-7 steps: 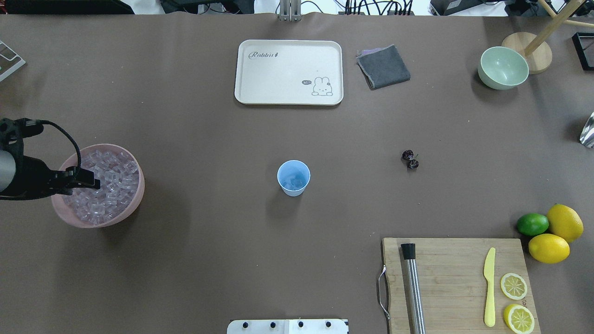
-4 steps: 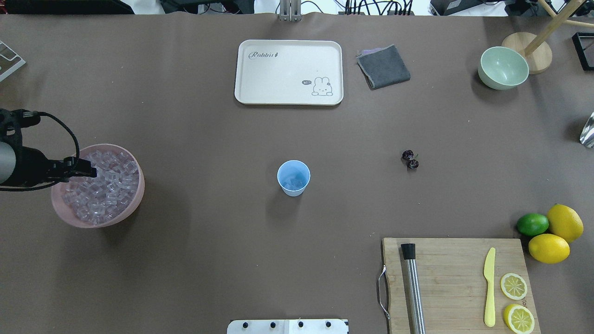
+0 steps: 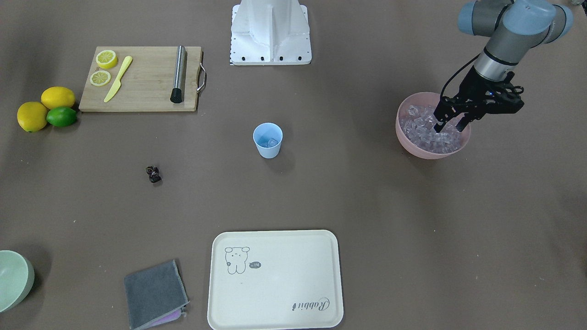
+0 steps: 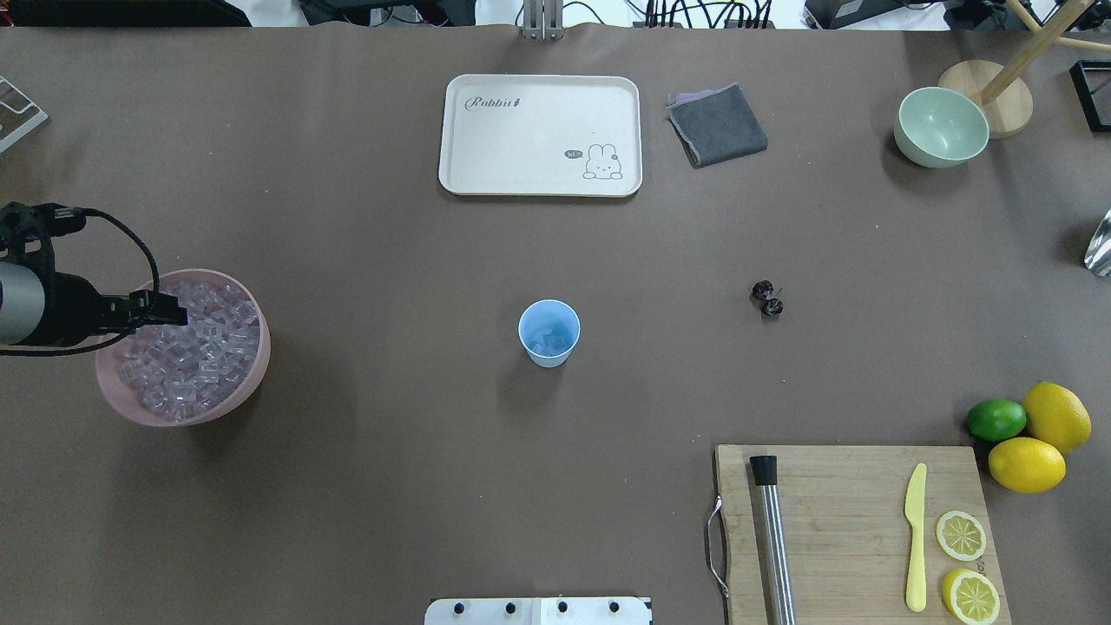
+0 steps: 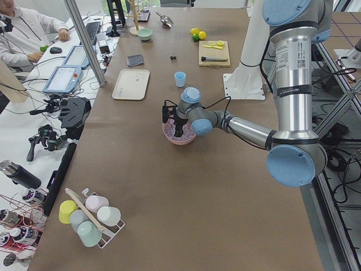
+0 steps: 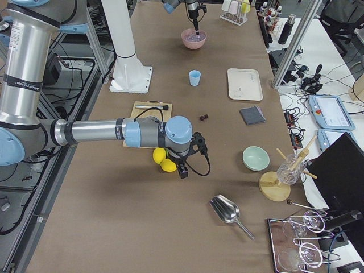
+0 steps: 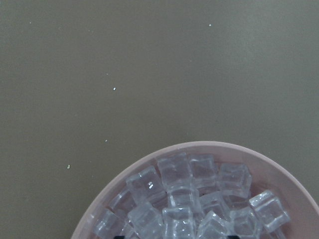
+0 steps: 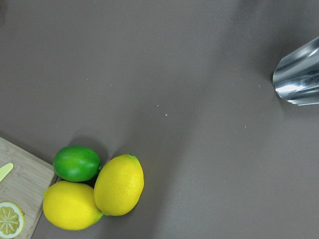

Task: Put ice and cherries in cup
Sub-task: 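Grasp a third ice cube from the bowl with the left gripper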

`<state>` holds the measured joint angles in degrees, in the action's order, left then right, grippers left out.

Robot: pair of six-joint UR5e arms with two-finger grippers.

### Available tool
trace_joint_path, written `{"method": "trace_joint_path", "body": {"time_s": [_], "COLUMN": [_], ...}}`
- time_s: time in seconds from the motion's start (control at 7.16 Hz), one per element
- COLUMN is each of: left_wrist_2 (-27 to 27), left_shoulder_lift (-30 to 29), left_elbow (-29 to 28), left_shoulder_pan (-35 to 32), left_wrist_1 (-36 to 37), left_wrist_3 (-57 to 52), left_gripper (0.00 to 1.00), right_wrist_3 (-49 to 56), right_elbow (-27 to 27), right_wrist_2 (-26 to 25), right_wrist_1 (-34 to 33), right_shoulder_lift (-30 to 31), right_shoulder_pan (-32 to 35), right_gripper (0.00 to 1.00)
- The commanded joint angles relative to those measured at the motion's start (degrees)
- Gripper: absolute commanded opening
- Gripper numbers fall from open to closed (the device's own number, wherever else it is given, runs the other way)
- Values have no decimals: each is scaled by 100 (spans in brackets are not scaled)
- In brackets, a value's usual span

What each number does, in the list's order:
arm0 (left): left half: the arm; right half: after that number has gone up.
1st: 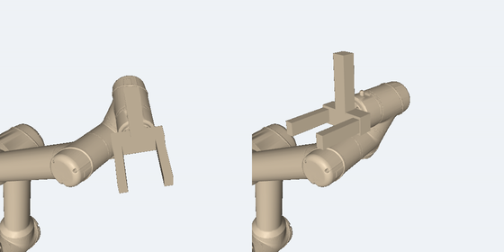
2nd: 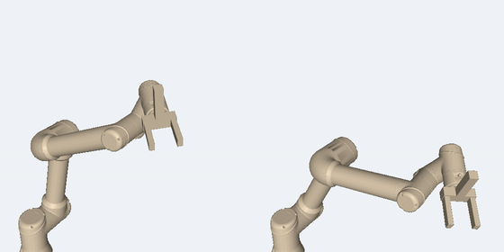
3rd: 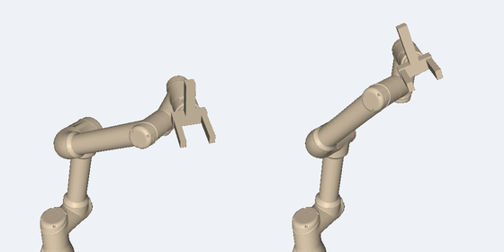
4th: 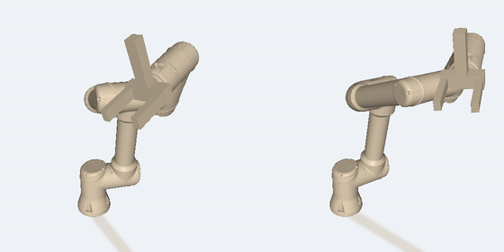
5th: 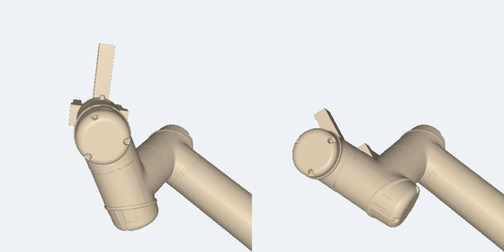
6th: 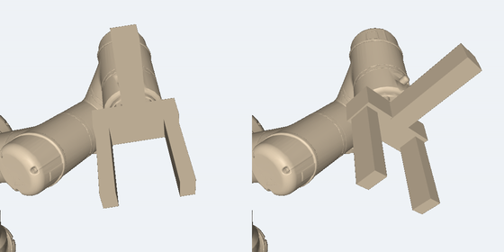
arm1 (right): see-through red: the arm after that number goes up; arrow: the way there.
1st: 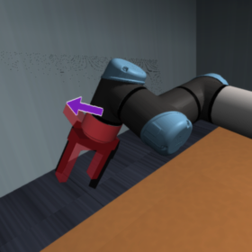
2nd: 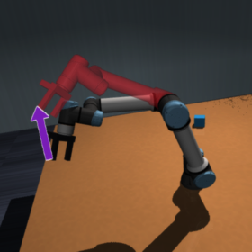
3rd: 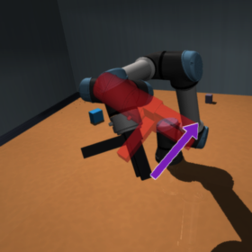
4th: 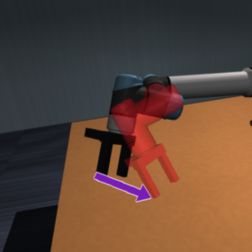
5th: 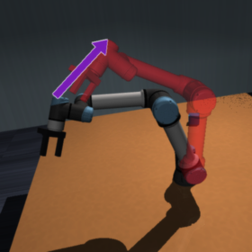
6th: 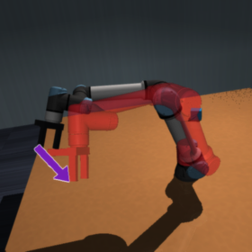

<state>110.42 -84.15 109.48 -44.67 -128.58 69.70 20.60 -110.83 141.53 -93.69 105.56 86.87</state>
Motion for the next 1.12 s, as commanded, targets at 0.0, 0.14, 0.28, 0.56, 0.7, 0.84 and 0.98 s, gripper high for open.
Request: {"method": "trace_joint_path", "body": {"time_s": [0.0,0.14,0.28,0.56,0.7,0.84,0.98], "left_wrist_2": [-21,-29,-21,-21,-29,-38,-125], "left_shoulder_lift": [-66,-145,-145,-137,-137,-119,-110], "left_elbow": [-58,-128,-164,-164,-164,-164,-164], "left_shoulder_pan": [98,125,143,143,143,143,143], "left_wrist_1": [0,9,9,9,9,17,17], "left_wrist_3": [17,26,17,26,26,35,35], "left_gripper": [74,72,71,54,41,27,6], "right_wrist_3": [-3,-3,-12,-12,-12,-12,-12], "right_elbow": [0,8,17,17,17,26,26], "right_wrist_2": [-3,-3,-3,-3,-3,-3,-3], "right_wrist_1": [0,0,0,0,0,0,0], "right_shoulder_lift": [0,0,0,0,9,18,18], "right_shoulder_pan": [-4,5,-3,-3,-4,-4,-4], "right_gripper": [100,100,100,100,100,100,100]}}
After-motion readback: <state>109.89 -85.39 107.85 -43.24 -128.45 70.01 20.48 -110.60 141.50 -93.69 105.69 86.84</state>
